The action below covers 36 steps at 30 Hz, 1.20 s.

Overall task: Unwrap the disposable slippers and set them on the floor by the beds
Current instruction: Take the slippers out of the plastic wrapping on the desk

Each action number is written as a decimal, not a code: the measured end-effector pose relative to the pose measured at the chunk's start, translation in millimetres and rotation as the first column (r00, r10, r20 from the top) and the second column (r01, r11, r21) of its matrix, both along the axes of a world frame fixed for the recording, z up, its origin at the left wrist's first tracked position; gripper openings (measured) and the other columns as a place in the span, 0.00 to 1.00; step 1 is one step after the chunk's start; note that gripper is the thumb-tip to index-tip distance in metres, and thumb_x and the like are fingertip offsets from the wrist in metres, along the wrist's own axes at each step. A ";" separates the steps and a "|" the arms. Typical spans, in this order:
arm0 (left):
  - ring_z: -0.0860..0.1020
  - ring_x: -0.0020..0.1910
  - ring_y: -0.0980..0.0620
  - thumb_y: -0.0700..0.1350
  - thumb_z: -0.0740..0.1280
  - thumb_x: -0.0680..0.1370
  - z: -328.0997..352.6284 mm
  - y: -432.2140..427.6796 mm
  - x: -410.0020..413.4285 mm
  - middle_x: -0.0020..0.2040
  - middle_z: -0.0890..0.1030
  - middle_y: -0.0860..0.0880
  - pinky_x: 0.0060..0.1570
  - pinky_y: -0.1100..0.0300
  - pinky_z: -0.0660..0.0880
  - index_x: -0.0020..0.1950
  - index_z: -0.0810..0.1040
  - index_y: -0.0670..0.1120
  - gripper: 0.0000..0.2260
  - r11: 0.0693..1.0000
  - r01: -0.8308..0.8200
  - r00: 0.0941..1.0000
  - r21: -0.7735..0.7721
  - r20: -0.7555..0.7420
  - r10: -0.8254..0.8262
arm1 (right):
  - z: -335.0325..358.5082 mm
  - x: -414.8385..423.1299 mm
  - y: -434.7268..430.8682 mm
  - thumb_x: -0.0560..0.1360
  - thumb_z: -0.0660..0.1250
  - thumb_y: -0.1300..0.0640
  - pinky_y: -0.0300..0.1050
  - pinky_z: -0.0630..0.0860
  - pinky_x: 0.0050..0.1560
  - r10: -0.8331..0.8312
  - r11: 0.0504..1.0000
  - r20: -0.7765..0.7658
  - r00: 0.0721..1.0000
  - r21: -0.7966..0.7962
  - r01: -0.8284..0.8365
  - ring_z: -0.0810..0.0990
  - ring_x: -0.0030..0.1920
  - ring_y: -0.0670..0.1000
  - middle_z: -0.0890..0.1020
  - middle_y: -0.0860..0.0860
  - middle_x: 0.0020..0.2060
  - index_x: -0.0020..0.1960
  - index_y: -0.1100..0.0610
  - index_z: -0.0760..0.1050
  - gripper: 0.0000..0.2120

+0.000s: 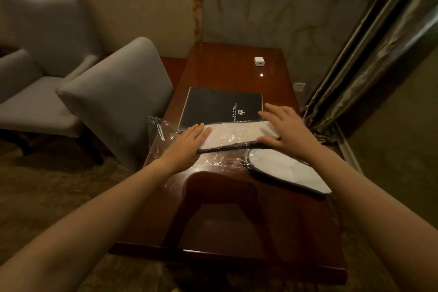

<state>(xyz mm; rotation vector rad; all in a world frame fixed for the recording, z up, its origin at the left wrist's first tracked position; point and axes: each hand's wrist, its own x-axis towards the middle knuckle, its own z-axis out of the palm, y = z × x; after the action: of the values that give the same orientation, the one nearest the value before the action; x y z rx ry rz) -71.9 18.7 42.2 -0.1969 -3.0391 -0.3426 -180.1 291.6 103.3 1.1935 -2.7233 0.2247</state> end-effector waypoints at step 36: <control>0.77 0.59 0.46 0.52 0.66 0.75 14.5 180.4 -21.7 0.66 0.73 0.43 0.53 0.58 0.77 0.70 0.60 0.51 0.27 -0.107 -0.504 0.862 0.857 0.492 -0.123 | -49.6 48.7 77.1 0.72 0.67 0.65 0.49 0.76 0.59 -0.334 0.928 0.082 0.939 -0.144 0.343 0.79 0.59 0.57 0.80 0.59 0.59 0.63 0.61 0.75 0.19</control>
<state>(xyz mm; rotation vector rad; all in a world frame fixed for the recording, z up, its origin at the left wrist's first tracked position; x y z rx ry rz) -93.5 199.1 56.7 0.5499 -1.9267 -2.7380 -131.4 368.7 53.7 0.6698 -2.8383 0.4218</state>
